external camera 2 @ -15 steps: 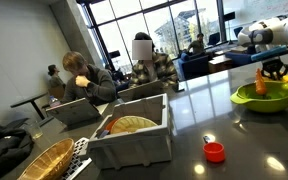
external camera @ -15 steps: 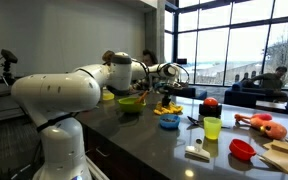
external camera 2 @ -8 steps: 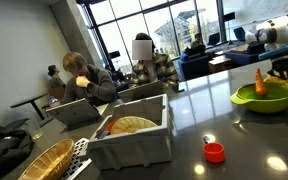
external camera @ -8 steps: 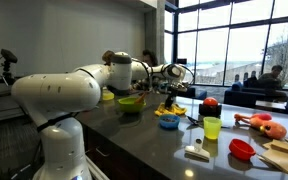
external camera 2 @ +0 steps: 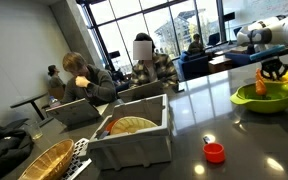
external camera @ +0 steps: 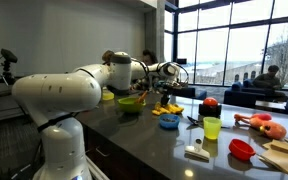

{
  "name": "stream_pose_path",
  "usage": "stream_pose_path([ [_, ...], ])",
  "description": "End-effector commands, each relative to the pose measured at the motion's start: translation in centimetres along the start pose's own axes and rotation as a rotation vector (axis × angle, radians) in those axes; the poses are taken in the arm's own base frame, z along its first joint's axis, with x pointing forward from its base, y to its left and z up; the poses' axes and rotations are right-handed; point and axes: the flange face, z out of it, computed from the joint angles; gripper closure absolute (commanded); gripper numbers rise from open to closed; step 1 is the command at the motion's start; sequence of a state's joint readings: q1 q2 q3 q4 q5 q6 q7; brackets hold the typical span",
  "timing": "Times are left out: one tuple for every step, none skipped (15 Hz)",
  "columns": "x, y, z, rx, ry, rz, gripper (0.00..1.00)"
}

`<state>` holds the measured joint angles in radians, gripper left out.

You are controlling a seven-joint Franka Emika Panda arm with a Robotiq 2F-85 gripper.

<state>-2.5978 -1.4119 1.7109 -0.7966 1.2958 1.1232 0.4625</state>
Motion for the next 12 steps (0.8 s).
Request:
stream_pose_path([
  [-2.3, -2.4, -2.2, 0.028, 0.05, -0.077, 0.97],
  [-2.8, -3.0, -2.5, 0.029, 0.064, -0.095, 0.97],
  [-3.3, -3.5, -2.7, 0.029, 0.076, -0.111, 0.97],
  [-3.5, -3.8, -2.8, 0.028, 0.085, -0.123, 0.97],
  [-3.7, -4.1, -2.8, 0.027, 0.09, -0.131, 0.97],
  [-3.7, -4.2, -2.7, 0.024, 0.095, -0.136, 0.97],
  [-3.5, -4.3, -2.4, 0.019, 0.095, -0.137, 0.97],
  [-3.3, -4.3, -2.0, 0.014, 0.093, -0.134, 0.97],
  [-2.7, -4.1, -1.4, 0.005, 0.086, -0.126, 0.97],
  [-2.2, -3.6, -0.4, -0.006, 0.077, -0.11, 0.97],
  [-1.5, -3.3, 0.4, -0.015, 0.068, -0.092, 0.97],
  [-0.3, -2.6, 1.7, -0.028, 0.056, -0.064, 0.97],
])
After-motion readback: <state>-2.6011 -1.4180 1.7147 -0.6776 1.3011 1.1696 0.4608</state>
